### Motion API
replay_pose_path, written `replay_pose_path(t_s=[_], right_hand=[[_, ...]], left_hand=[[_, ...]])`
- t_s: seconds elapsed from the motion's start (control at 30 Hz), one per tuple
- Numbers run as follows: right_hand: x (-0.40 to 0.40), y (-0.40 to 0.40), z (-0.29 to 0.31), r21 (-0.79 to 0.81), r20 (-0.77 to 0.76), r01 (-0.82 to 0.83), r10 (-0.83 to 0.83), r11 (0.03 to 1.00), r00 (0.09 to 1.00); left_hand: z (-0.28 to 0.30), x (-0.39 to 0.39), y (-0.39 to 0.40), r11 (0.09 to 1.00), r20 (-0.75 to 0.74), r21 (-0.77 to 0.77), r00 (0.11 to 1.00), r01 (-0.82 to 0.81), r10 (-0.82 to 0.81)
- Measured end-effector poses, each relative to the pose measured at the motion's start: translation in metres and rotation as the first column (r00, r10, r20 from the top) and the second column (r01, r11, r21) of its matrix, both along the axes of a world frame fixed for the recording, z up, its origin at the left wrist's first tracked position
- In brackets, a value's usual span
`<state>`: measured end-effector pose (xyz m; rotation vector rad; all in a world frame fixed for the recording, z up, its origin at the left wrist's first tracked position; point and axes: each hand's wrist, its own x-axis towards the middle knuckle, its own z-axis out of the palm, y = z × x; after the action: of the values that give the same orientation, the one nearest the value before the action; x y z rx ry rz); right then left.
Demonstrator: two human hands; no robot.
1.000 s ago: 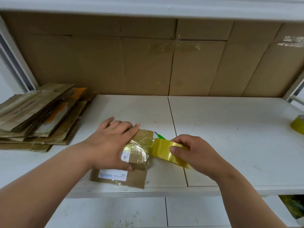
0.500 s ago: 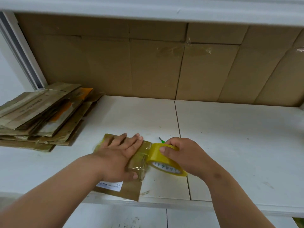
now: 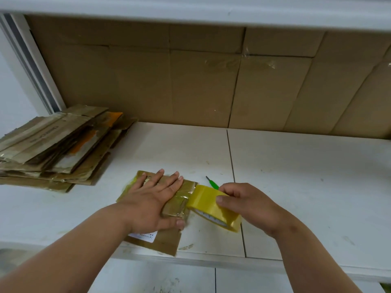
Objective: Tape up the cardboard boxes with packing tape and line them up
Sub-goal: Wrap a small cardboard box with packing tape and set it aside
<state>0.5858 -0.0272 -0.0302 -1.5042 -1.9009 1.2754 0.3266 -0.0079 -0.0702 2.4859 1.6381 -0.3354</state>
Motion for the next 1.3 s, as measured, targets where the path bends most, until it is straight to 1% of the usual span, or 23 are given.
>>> replay_pose_path(t_s=[0.13,0.23,0.3,0.5,0.63,0.7,0.8,0.9,0.97,1.03,1.13,1.2,1.23,1.3], right_hand=[[0.008,-0.004,0.002,0.034,0.076,0.001,-0.003,0.999,0.997],[0.018,-0.009,0.007,0.021,0.139,0.001,-0.004,1.0,0.99],[0.025,-0.013,0.008,-0.003,0.138,0.03,-0.029,1.0,0.99],[0.023,-0.023,0.0,-0.103,-0.003,0.114,-0.115,0.988,0.993],[0.011,-0.022,-0.004,-0.141,-0.132,0.188,-0.207,0.972,0.97],[-0.001,-0.022,-0.004,-0.168,-0.171,0.2,-0.228,0.965,0.959],[-0.014,-0.022,-0.01,-0.212,-0.238,0.223,-0.272,0.951,0.932],[-0.014,-0.023,-0.014,-0.257,-0.287,0.235,-0.307,0.937,0.907],[-0.01,-0.023,-0.017,-0.287,-0.334,0.227,-0.32,0.93,0.887],[-0.009,-0.025,-0.018,-0.317,-0.392,0.195,-0.315,0.928,0.864],[-0.01,-0.026,-0.019,-0.353,-0.43,0.141,-0.294,0.925,0.854],[-0.01,-0.025,-0.02,-0.368,-0.452,0.115,-0.285,0.923,0.845],[-0.01,-0.025,-0.02,-0.383,-0.472,0.104,-0.291,0.918,0.832],[-0.008,-0.025,-0.019,-0.415,-0.514,0.081,-0.307,0.906,0.801]], left_hand=[[0.0,-0.002,0.001,1.0,0.009,-0.001,1.0,0.014,-0.014],[0.0,-0.004,0.002,1.0,0.026,0.001,0.999,0.028,-0.028],[0.0,-0.005,0.002,0.999,0.031,0.015,0.999,0.033,-0.034],[0.01,-0.004,0.001,0.985,-0.029,0.164,0.998,0.051,-0.047],[0.02,-0.005,0.012,0.979,0.005,0.203,1.0,-0.011,0.01],[0.018,-0.004,0.016,0.977,0.028,0.209,0.999,-0.042,0.037],[0.009,0.0,0.019,0.98,0.096,0.182,0.993,-0.079,0.063],[0.002,0.005,0.021,0.985,0.153,0.118,0.983,-0.122,0.104],[0.001,0.007,0.023,0.985,0.174,0.105,0.978,-0.139,0.119],[0.002,0.011,0.025,0.979,0.202,0.082,0.965,-0.188,0.168],[0.006,0.017,0.027,0.957,0.304,0.051,0.917,-0.287,0.259],[0.007,0.02,0.028,0.941,0.412,-0.006,0.857,-0.339,0.311],[0.007,0.021,0.028,0.935,0.443,-0.035,0.833,-0.353,0.331],[0.009,0.023,0.026,0.93,0.433,-0.065,0.83,-0.361,0.353]])
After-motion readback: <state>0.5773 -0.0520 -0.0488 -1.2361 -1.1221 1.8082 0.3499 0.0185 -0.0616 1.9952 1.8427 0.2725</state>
